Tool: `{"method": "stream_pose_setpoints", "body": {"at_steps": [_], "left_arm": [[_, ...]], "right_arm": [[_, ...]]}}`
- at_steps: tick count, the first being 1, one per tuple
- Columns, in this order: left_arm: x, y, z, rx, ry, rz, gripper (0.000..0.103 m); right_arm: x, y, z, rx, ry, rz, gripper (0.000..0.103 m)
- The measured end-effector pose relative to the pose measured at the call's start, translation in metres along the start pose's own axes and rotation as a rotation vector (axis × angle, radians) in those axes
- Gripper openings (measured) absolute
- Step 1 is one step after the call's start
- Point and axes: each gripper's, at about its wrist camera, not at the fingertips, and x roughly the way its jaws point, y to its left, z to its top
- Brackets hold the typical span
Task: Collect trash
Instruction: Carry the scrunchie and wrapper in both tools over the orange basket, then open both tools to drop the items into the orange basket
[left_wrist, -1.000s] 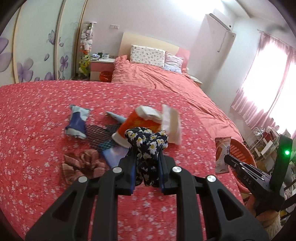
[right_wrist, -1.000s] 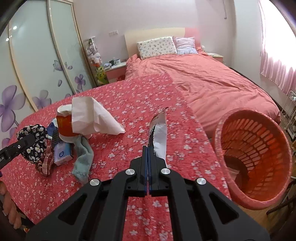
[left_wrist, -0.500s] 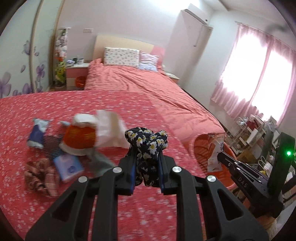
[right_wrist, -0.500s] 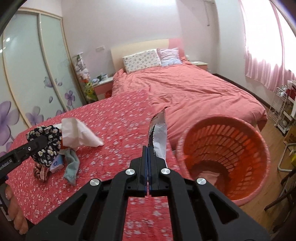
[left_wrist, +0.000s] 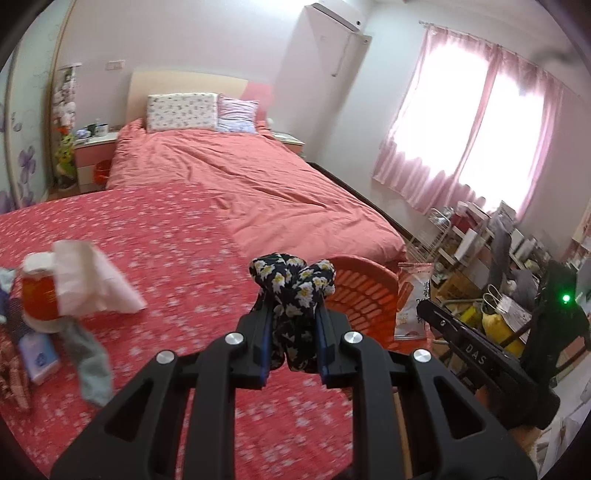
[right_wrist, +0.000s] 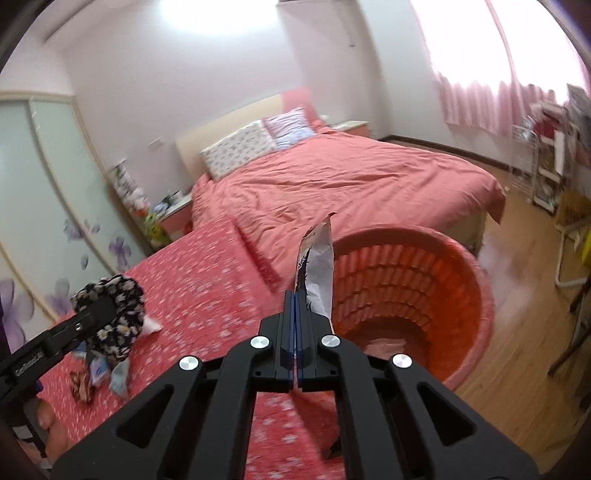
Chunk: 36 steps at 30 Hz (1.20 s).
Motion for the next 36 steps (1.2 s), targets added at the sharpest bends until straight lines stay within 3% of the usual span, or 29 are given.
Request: {"method": "stream_pose_setpoints", "body": {"at_steps": [7, 15, 23, 31, 34, 36], "left_arm": [[0.038, -0.033, 0.007, 0.017, 0.038, -0.071, 0.02], [0.08, -0.072, 0.004, 0.059, 0.083, -0.165, 0.019], [0.112, -0.085, -0.001, 0.081, 0.129, -0.189, 0.02], [0.138, -0.079, -0.006, 0.066, 0.177, -0.156, 0.039], [0.141, -0.071, -0.006, 0.052, 0.181, -0.134, 0.045], [0.139, -0.064, -0.006, 0.043, 0.181, -0.123, 0.046]], "right_arm": [[0.006, -0.036, 0.007, 0.078, -0.018, -0.039, 0.001], [0.016, -0.051, 0.011, 0.101, -0.016, -0.046, 0.001], [0.019, -0.059, 0.015, 0.111, -0.012, -0.037, 0.001], [0.031, -0.071, 0.019, 0.138, 0.028, -0.008, 0.002], [0.033, -0.075, 0.018, 0.154, 0.051, 0.007, 0.01], [0.033, -0.074, 0.016, 0.154, 0.058, 0.007, 0.025]]}}
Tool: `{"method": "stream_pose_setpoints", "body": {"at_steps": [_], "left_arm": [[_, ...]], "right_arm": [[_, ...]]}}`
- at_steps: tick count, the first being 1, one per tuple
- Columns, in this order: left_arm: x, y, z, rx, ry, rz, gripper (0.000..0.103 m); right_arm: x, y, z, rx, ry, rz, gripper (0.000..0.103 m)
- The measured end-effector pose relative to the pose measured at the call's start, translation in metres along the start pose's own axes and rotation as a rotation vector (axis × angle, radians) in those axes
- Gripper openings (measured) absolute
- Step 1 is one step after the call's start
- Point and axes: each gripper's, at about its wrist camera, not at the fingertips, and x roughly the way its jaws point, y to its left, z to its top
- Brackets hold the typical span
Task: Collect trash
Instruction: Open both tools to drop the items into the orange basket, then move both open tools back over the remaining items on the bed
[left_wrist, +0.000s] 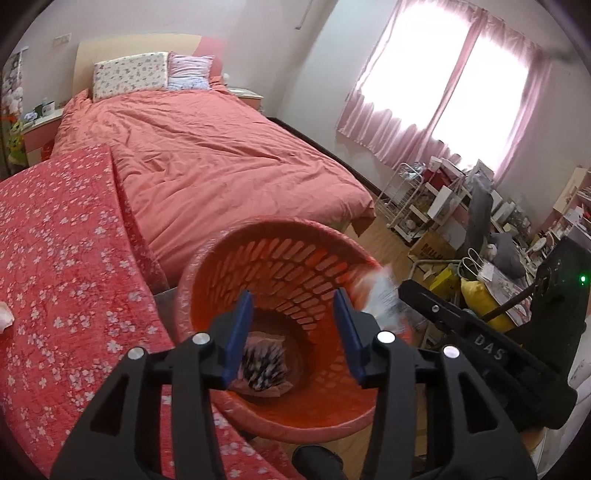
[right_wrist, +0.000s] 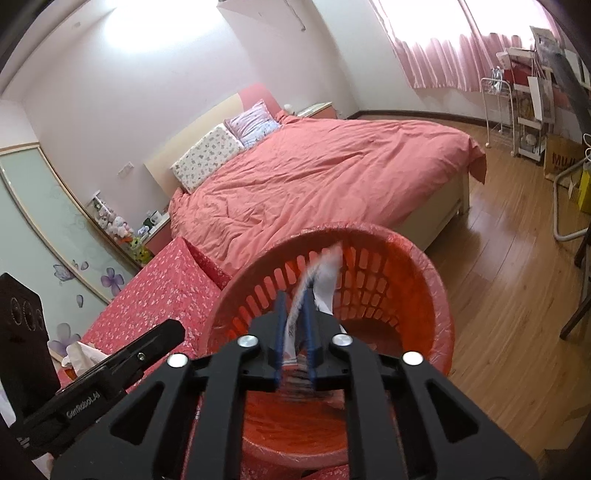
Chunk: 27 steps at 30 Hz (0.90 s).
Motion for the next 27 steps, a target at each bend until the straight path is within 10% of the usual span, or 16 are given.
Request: {"method": "stream_pose_setpoints", "body": {"at_steps": [13, 27], "left_arm": [[-0.06, 0.039, -0.005, -0.021, -0.073, 0.087, 0.052], [-0.193, 0.12, -0.056, -0.054, -0.195, 0.37, 0.063]], "right_arm": [[-0.013, 0.027, -0.006, -0.051, -0.01, -0.02, 0.032], [-0.009, 0.123, -0.054, -0.253, 0.041, 0.014, 0.041]]}}
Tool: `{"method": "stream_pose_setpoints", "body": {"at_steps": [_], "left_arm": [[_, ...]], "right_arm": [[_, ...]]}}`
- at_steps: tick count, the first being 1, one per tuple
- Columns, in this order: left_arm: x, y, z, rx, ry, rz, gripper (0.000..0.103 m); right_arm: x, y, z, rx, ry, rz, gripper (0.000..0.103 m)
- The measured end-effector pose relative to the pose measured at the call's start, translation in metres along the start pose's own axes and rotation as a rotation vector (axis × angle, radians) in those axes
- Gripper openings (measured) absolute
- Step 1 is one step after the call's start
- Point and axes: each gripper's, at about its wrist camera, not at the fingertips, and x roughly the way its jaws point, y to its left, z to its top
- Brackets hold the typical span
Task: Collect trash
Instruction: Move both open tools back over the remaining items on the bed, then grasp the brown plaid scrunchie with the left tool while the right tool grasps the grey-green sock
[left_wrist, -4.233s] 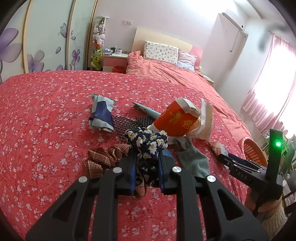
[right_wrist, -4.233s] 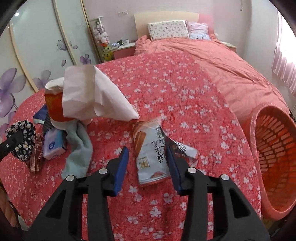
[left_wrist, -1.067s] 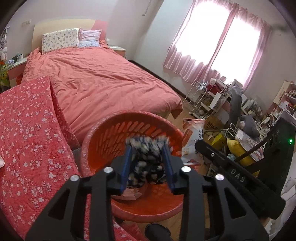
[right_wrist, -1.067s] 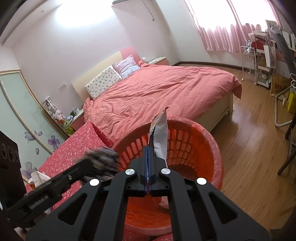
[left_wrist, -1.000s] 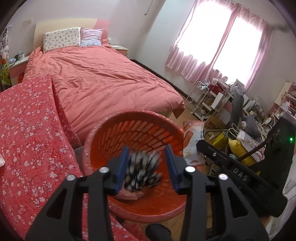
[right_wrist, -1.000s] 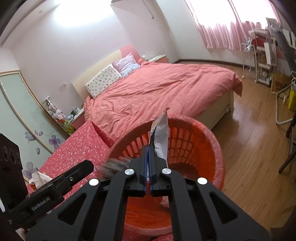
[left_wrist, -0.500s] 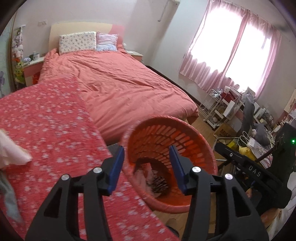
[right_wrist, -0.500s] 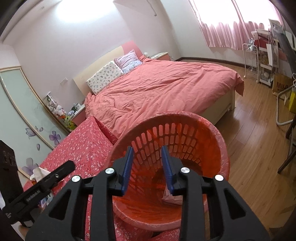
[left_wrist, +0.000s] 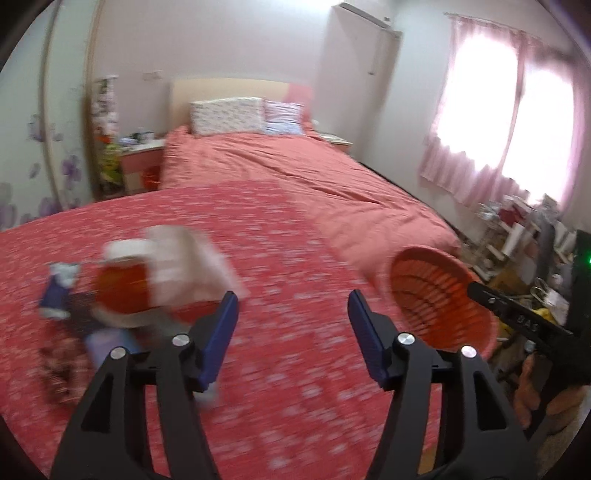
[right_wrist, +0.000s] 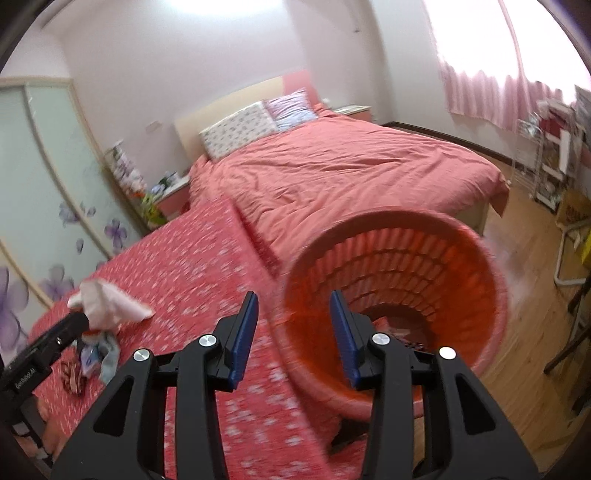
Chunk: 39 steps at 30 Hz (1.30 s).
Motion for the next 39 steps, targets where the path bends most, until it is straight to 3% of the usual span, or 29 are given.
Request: {"method": "stream_pose_setpoints", "body": {"at_steps": [8, 15, 21, 37, 39], "left_arm": [[-0.035, 0.108, -0.028, -0.096, -0.005, 0.222, 0.072], [-0.058, 0.178, -0.054, -0.193, 0.016, 0.341, 0.073], [-0.069, 0.214, -0.071, -0.253, 0.036, 0.355, 0.074], [-0.063, 0.23, -0.087, -0.291, 0.07, 0.314, 0.077], [-0.06, 0.229, -0.087, -0.294, 0.074, 0.305, 0.077]], "right_arm": [[0.017, 0.083, -0.023, -0.122, 0.058, 0.074, 0.041], [0.043, 0.154, -0.048, -0.233, 0.114, 0.091, 0.041], [0.063, 0.193, -0.063, -0.296, 0.157, 0.096, 0.041], [0.095, 0.233, -0.079, -0.34, 0.269, 0.122, 0.041], [0.094, 0.234, -0.083, -0.363, 0.282, 0.13, 0.02]]}}
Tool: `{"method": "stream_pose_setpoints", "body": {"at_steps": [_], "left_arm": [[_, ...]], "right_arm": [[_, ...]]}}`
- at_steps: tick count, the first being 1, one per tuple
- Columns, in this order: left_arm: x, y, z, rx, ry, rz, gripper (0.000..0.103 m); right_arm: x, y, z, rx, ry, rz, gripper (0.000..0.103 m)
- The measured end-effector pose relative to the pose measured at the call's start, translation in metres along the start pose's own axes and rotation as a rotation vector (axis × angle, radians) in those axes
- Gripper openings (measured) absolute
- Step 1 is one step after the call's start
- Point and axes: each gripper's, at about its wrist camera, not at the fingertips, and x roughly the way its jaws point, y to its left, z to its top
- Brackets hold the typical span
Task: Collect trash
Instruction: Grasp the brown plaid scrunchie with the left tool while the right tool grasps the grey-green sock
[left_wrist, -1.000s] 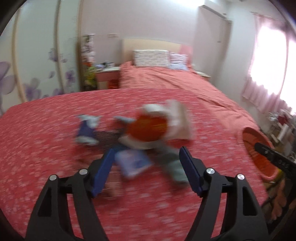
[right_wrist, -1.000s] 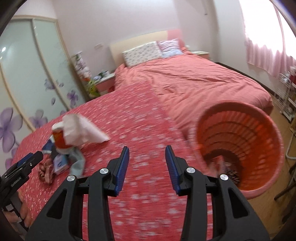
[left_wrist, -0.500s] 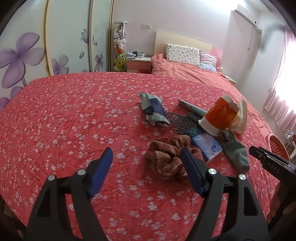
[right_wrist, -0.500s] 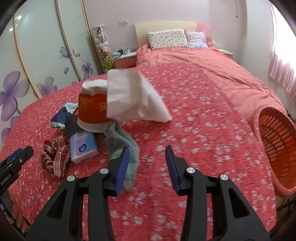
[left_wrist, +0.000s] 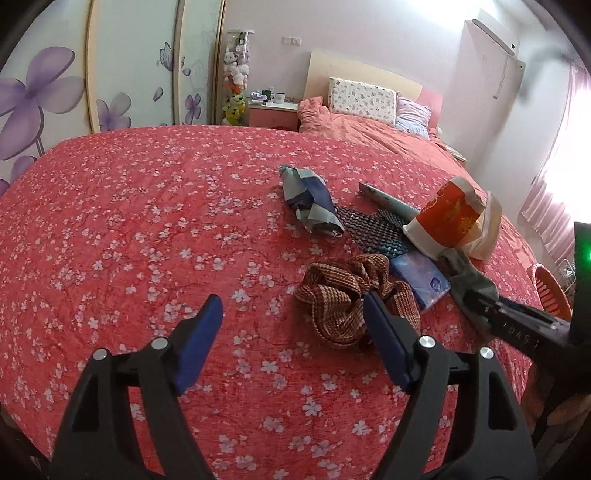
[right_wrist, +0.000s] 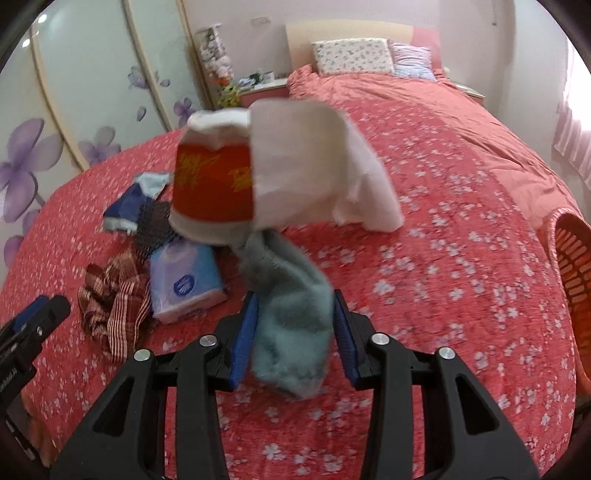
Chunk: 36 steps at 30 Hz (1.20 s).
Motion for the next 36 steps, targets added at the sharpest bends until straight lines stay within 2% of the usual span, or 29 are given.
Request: {"method": "stream_pose_setpoints", "body": {"at_steps": [3, 5, 17, 24, 29, 32, 36], "left_arm": [[0.004, -0.004, 0.001, -0.007, 0.011, -0.018, 0.077], [0.008, -0.007, 0.003, -0.008, 0.018, -0.031, 0.076], [0.034, -0.021, 0.005, -0.014, 0.091, -0.07, 0.055], [0.048, -0.028, 0.005, -0.027, 0.123, -0.073, 0.051], [0.05, -0.03, 0.001, -0.031, 0.12, -0.082, 0.03], [0.046, -0.028, -0.002, -0.038, 0.11, -0.088, 0.025], [0.033, -0.026, -0.005, -0.039, 0.079, -0.083, 0.023]], "right_arm": [[-0.007, -0.001, -0.006, -0.01, -0.008, 0.011, 0.01], [-0.013, -0.004, -0.009, -0.006, -0.019, 0.018, 0.009], [-0.054, -0.038, -0.023, 0.044, -0.091, 0.005, 0.008], [-0.068, -0.052, -0.029, 0.067, -0.111, -0.002, 0.008], [-0.077, -0.062, -0.033, 0.079, -0.121, -0.011, 0.008], [-0.083, -0.069, -0.036, 0.091, -0.131, -0.017, 0.008], [-0.09, -0.077, -0.037, 0.108, -0.15, -0.024, 0.008]]}}
